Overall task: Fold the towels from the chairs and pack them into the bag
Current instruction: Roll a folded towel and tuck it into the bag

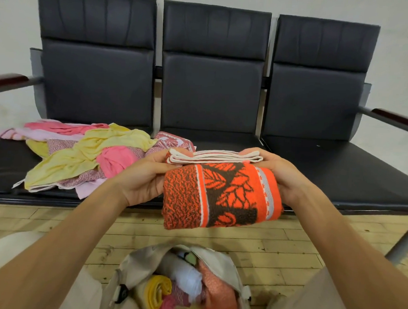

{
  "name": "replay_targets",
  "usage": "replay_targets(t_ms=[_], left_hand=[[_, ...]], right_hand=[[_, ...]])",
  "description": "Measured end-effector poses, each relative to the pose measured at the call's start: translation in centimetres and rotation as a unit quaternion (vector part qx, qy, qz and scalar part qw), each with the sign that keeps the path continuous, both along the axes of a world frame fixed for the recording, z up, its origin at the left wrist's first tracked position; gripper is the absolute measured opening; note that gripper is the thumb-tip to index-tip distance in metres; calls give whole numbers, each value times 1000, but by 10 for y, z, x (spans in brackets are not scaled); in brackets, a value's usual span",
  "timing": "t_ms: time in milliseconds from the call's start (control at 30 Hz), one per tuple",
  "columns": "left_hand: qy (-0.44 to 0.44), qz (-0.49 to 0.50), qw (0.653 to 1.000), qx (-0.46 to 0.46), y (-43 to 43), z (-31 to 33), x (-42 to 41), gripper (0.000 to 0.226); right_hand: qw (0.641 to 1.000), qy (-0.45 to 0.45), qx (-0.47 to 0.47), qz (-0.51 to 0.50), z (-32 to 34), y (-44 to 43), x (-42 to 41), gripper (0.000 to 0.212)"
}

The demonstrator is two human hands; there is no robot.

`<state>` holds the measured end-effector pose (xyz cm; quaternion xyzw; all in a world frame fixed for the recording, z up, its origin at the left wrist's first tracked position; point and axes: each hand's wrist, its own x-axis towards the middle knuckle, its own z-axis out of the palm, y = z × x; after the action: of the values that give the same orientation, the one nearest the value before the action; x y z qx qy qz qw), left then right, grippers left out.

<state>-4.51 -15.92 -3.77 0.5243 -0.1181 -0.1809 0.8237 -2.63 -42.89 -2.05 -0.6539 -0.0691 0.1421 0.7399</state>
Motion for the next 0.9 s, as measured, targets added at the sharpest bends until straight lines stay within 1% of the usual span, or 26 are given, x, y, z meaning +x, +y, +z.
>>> replay_targets(t_ms=[67, 133, 167, 233, 267, 333, 400, 433, 500, 567, 600, 667, 733, 800, 900], left_hand=[[5, -16, 1000, -5, 0, 1, 0, 28], [20, -29, 999, -14, 2, 2, 0, 34], [27, -38, 999, -23, 2, 4, -2, 34], [19, -48, 998, -34, 4, 6, -4, 17], [12, -46, 998, -33, 4, 8, -6, 15], [16, -15, 1000, 20, 1, 7, -6, 30], [20, 29, 995, 96, -1, 4, -4, 40], [15, 35, 992, 120, -2, 4, -4, 40], [-2, 34, 989, 144, -3, 2, -2, 33], [-20, 34, 988, 148, -1, -1, 0, 24], [-31, 30, 988, 148, -1, -1, 1, 25], [-41, 18, 988, 149, 0, -1, 2, 39], [-33, 16, 988, 152, 1, 0, 1, 51], [-20, 28, 988, 148, 2, 0, 2, 52], [-6, 38, 990, 139, 4, 0, 1, 44]], right_hand=[[1000, 10, 12, -10, -1, 1, 1, 30], [998, 41, 44, -14, -1, 3, 1, 29], [996, 61, 59, -15, 0, 4, 0, 27], [992, 90, 82, -7, 2, 3, -3, 26], [992, 96, 88, 1, 3, 3, -5, 27], [993, 96, 72, 7, 2, 3, -5, 37], [996, 81, 21, -16, -1, 6, -4, 44], [997, 69, -10, -31, -3, 7, -3, 42], [996, 44, -44, -56, -5, 10, -1, 35], [996, 10, -50, -67, -6, 10, 1, 23], [997, -8, -48, -67, -6, 10, 1, 17], [996, -31, -27, -73, -6, 11, 0, 25], [995, -57, -11, -77, -5, 12, -1, 33], [995, -77, -22, -65, -4, 11, -1, 39], [994, -94, -45, -16, -2, 6, -3, 38]])
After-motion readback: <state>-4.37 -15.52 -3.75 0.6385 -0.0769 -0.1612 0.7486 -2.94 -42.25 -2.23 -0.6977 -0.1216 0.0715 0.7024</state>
